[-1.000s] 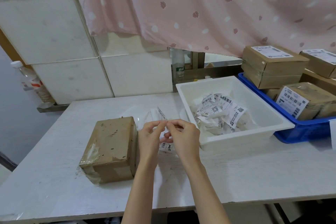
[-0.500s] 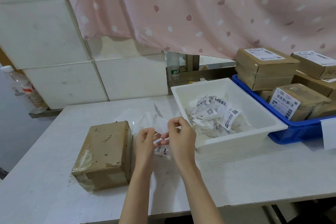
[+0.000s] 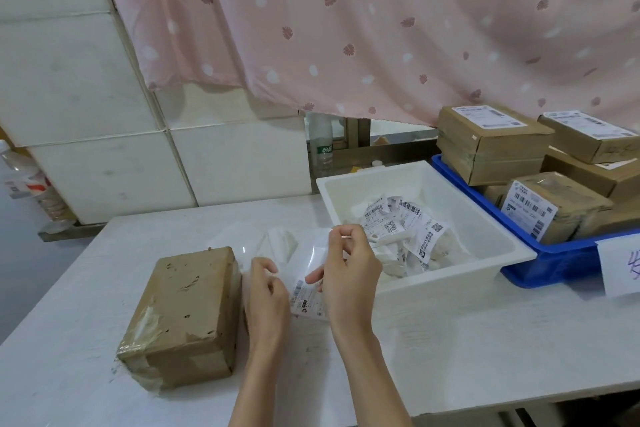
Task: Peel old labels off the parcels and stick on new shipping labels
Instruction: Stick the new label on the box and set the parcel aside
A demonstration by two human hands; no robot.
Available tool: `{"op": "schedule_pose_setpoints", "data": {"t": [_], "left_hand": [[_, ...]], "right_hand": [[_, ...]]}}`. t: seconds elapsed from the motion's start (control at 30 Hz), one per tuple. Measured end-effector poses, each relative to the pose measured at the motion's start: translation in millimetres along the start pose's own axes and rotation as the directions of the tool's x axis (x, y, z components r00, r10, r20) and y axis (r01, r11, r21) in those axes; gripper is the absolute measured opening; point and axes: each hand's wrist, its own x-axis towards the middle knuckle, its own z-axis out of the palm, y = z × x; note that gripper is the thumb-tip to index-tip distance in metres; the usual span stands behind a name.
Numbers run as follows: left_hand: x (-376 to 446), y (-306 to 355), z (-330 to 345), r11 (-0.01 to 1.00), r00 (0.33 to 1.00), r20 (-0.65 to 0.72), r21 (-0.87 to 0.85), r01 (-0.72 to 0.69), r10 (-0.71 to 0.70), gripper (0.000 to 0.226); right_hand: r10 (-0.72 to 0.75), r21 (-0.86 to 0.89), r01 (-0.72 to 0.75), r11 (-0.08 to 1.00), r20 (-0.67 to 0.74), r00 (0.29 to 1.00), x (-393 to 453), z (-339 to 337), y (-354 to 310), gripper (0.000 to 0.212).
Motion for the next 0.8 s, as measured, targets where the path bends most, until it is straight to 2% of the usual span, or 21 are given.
{"op": "schedule_pose_setpoints", "data": {"t": [0.1, 0.37, 0.6, 0.8], "left_hand": [[1.8, 1.3, 4.8, 0.998, 0.999, 0.049, 0.057, 0.004, -0.007, 0.032], [5.7, -11.4, 9.4, 0.967, 0.997, -0.034, 0.242, 0.076, -0.07, 0.038], [4.6, -17.9, 10.9, 0.955, 0.995, -0.032, 0.279, 0.102, -0.097, 0.037], [4.6, -18.6, 12.8, 0.931, 0.996, -0.028, 0.354, 0.088, -0.083, 0.028]], "right_hand": [[-0.018, 0.022, 0.018, 1.0, -0.011, 1.0, 2.3, -5.8, -5.6, 0.017], [-0.146, -0.108, 0.136, 0.985, -0.094, 0.985, 6.4, -13.6, -10.8, 0.019], [-0.222, 0.007, 0.227, 0.974, -0.192, 0.956, 7.0, -18.4, -22.3, 0.021], [-0.306, 0.155, 0.351, 0.923, -0.255, 0.917, 9.5, -26.3, -37.8, 0.023]]}}
